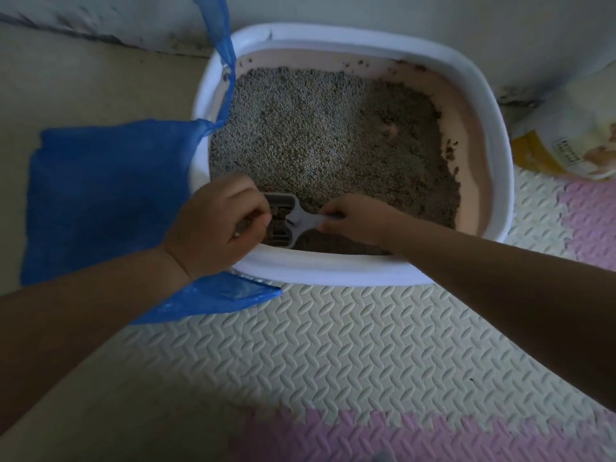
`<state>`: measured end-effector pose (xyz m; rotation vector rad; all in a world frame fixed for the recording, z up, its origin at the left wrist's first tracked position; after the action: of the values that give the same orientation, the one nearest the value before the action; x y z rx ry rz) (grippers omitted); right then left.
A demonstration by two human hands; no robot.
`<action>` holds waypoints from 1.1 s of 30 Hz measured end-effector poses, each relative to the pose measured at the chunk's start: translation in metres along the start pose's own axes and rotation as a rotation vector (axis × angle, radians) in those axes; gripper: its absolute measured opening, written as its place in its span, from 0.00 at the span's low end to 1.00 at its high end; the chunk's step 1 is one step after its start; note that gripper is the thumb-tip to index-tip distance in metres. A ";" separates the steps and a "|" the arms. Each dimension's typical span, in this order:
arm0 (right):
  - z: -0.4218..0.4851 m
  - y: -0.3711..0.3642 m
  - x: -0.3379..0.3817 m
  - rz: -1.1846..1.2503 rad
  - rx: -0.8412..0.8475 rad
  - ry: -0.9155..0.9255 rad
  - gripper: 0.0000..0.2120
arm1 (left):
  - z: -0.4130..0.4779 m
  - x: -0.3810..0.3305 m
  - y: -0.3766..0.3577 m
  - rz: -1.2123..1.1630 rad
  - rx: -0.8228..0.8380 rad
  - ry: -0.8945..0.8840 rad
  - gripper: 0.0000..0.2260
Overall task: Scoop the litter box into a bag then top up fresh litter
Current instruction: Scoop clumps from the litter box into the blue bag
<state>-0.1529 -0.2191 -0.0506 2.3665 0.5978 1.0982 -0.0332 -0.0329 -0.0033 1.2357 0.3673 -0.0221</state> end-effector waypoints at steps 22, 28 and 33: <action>-0.077 0.039 0.003 0.303 -0.535 0.058 0.06 | -0.022 0.035 0.010 0.249 0.293 0.310 0.49; -0.085 0.040 0.009 0.345 -0.612 0.085 0.06 | -0.018 0.031 0.016 0.199 0.333 0.305 0.47; -0.085 0.037 0.010 0.331 -0.599 0.074 0.06 | -0.018 0.030 0.021 0.149 0.373 0.297 0.45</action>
<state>-0.2071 -0.2243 0.0248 1.9326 -0.1115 1.2880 -0.0053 -0.0043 0.0023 1.6389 0.5435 0.2325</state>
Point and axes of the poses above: each hand's wrist, its own z-axis towards the middle knuckle, its own y-axis out of the back of the hand, x = y × z, the point moved 3 cm from there along z, towards the middle knuckle, and after that the axes turned 13 degrees about z, right-handed, at the moved point
